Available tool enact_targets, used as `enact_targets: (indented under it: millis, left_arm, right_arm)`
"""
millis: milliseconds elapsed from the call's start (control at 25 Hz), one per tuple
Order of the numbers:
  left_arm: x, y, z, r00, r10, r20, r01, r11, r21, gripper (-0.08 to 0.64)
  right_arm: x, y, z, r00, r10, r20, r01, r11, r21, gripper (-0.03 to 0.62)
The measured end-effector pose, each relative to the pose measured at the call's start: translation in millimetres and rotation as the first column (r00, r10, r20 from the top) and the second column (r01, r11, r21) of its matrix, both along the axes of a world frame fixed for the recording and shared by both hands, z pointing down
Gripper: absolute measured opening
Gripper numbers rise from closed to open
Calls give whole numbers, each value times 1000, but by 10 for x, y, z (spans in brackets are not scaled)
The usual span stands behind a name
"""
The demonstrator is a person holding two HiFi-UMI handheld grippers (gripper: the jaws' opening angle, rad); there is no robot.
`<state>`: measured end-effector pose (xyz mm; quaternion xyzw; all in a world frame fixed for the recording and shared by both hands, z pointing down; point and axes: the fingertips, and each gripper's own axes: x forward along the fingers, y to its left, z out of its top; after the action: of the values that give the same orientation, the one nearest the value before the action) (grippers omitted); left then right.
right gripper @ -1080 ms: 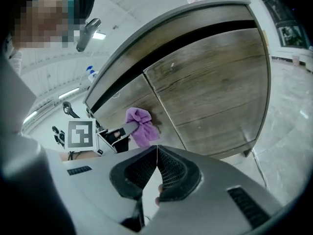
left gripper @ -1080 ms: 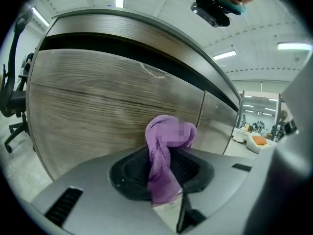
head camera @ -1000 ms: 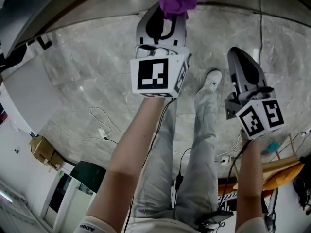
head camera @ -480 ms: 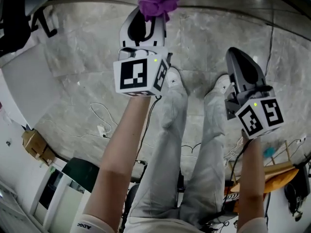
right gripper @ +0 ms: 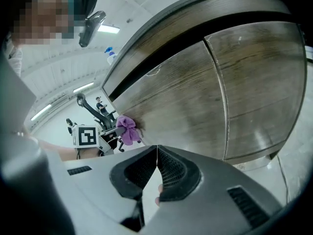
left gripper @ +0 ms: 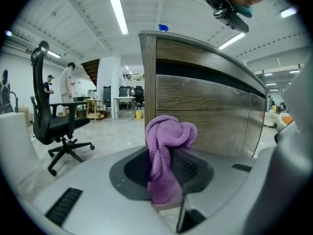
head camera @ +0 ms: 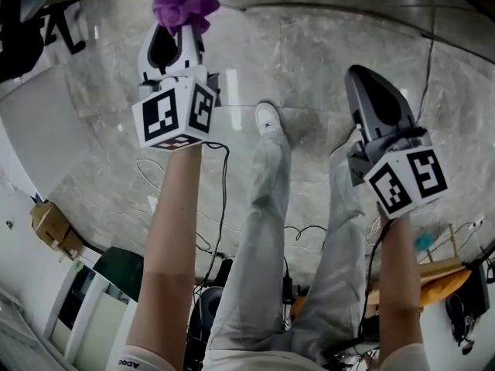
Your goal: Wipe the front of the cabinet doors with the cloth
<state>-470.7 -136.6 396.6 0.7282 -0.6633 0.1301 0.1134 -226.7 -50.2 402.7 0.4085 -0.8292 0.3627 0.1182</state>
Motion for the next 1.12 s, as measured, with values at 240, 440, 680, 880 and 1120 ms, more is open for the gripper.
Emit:
enact_targets:
  millis: [240,440,680,880,1120]
  left_arm:
    - [290,193,152,983,-175,-52,173,984,-41,104]
    - [1341,320,371,990,-96,-101,88,993,-77,104]
    - [2658,168,614,988,72,-137,-84,993,-83,104]
    - [3255,-56,777,976,173,-133,-184,980,-78,104]
    - [3327,-194,907,976,142,-164,-156,985,-78,104]
  right_arm:
    - [521,153,91,999,-41,-5,41,999,-29,28]
    - [963,218,94,998,-62,-6,62,997,-38,28]
    - [1609,230,201,1000,-8,-3,8,999,-50,28]
    - [2217,296,479,996,87,-27,-89,992,-90,28]
    - [2656,372,694,983,171,-59,-177,978,-113,28]
